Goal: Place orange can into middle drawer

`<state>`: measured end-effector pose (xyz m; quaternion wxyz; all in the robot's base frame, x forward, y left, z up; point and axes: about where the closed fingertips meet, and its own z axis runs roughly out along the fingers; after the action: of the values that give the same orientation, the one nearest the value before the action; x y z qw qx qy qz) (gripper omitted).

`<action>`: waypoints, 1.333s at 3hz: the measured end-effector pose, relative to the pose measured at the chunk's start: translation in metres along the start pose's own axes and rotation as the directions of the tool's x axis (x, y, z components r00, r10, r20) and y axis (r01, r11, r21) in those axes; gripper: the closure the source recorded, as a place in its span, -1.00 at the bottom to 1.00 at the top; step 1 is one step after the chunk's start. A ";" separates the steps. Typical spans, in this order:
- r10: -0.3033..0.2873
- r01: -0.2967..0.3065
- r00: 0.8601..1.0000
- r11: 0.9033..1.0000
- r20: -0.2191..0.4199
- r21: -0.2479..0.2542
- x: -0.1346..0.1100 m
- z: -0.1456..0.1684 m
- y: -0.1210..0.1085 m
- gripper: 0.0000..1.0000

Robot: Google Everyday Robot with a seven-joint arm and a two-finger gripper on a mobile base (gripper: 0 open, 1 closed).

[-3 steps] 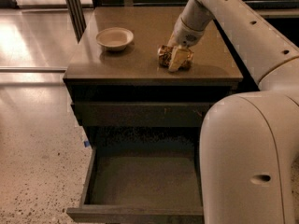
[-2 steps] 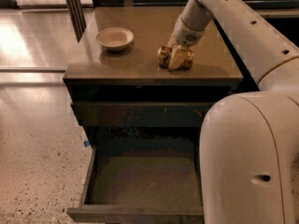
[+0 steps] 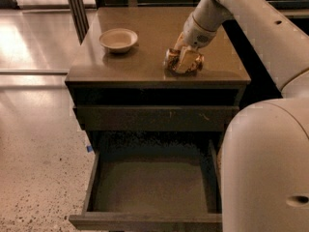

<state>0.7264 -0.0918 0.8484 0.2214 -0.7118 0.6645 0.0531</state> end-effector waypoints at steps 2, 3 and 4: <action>0.001 -0.001 1.000 1.000 0.000 0.001 -0.002 -0.002 0.009 1.00; 0.010 -0.019 0.998 0.992 0.069 0.121 -0.024 -0.053 0.041 1.00; 0.011 -0.019 0.998 0.992 0.069 0.121 -0.025 -0.053 0.045 1.00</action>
Offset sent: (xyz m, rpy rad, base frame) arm -0.1823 0.0284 -0.0414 0.1081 0.0746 -0.0106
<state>0.6683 -0.0898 0.8946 0.2867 -0.6898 0.6637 0.0383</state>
